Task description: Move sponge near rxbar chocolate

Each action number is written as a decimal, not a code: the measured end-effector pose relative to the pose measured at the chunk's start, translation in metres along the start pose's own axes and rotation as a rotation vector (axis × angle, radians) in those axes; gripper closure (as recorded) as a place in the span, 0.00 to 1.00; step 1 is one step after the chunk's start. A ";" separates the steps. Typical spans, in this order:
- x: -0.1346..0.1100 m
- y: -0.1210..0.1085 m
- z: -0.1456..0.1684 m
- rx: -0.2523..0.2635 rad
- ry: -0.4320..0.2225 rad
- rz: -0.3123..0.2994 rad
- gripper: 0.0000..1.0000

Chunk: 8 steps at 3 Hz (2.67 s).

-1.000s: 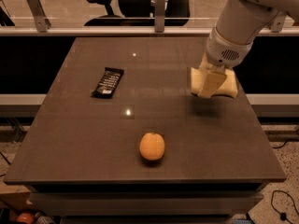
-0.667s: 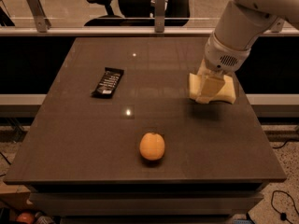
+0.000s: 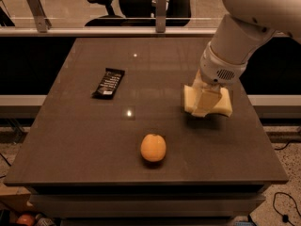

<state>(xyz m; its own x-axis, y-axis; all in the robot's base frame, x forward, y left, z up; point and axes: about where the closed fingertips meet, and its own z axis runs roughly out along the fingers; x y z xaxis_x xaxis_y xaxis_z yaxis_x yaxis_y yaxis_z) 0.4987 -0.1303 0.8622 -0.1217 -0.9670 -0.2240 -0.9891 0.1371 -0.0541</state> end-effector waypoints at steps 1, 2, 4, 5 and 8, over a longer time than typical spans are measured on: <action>-0.010 0.021 0.004 -0.022 0.012 -0.006 1.00; -0.021 0.034 0.009 -0.059 0.025 -0.010 1.00; -0.025 0.049 0.032 -0.114 0.010 -0.001 1.00; -0.021 0.053 0.044 -0.120 0.004 0.010 1.00; -0.022 0.054 0.042 -0.120 0.005 0.010 0.35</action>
Offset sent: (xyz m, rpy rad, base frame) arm -0.0440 0.0425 -0.0079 -0.0294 0.1085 0.0361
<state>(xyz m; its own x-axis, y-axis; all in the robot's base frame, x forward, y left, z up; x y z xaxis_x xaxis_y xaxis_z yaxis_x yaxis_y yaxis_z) 0.4516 -0.0929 0.8230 -0.1321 -0.9667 -0.2193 -0.9906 0.1206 0.0652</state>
